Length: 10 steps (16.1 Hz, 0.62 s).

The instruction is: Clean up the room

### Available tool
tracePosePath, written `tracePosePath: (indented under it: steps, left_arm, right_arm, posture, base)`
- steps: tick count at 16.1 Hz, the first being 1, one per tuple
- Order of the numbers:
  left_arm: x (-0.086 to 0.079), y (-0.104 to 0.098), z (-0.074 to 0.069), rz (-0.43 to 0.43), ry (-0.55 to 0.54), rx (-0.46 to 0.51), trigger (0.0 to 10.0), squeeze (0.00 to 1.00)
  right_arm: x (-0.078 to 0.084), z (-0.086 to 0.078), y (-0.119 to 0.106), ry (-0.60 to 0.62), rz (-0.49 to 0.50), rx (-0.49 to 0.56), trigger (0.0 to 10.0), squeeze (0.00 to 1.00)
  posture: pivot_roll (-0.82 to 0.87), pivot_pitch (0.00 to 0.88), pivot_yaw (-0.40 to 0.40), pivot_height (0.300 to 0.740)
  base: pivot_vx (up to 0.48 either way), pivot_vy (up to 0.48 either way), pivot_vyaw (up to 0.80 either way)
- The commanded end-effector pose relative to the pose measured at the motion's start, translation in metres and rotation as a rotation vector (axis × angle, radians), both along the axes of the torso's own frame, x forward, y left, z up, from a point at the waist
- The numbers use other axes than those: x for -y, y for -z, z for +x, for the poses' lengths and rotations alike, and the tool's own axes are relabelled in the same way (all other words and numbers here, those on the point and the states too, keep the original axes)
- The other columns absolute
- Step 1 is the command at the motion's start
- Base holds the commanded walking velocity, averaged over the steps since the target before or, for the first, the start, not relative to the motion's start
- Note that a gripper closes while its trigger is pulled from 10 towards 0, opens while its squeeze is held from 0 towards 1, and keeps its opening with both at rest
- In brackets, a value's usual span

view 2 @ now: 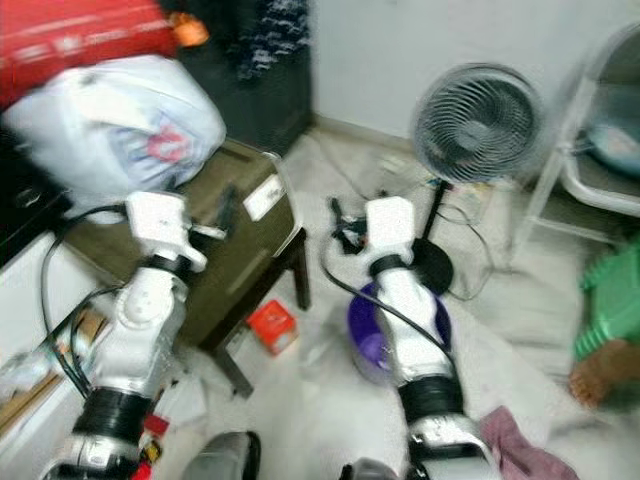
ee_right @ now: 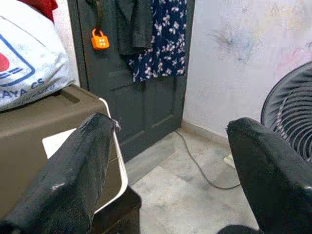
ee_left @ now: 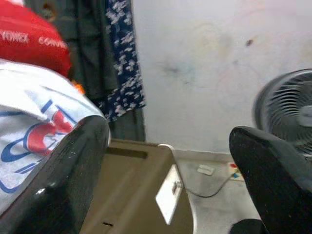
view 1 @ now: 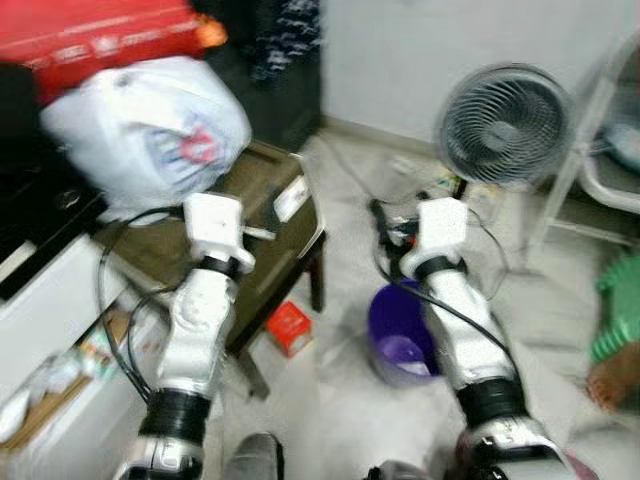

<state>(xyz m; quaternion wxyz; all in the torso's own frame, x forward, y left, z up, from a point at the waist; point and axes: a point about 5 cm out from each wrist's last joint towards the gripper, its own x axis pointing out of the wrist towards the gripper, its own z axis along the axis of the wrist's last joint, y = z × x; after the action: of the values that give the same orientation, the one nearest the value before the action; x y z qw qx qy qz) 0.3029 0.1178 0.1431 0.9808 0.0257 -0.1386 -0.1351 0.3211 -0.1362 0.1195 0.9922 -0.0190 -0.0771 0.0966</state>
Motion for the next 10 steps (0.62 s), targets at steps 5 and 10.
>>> tracePosePath:
  steps: [5,10]
  left_arm:
    - [-0.023,0.013,-0.038,0.115,0.072,-0.054,10.0,0.0]
    - [-0.031,0.017,-0.048,0.101,-0.006,-0.097,10.0,0.0]
  right_arm:
    - [0.013,-0.025,-0.003,-0.014,-0.043,0.01,10.0,0.0]
    - [0.023,-0.039,0.005,0.007,-0.07,-0.037,10.0,0.0]
  posture:
    - [0.01,0.031,-0.018,0.74]
    - [0.01,0.039,-0.018,0.74]
  base:
    - [0.0,0.0,0.61]
    - [0.0,0.0,0.8]
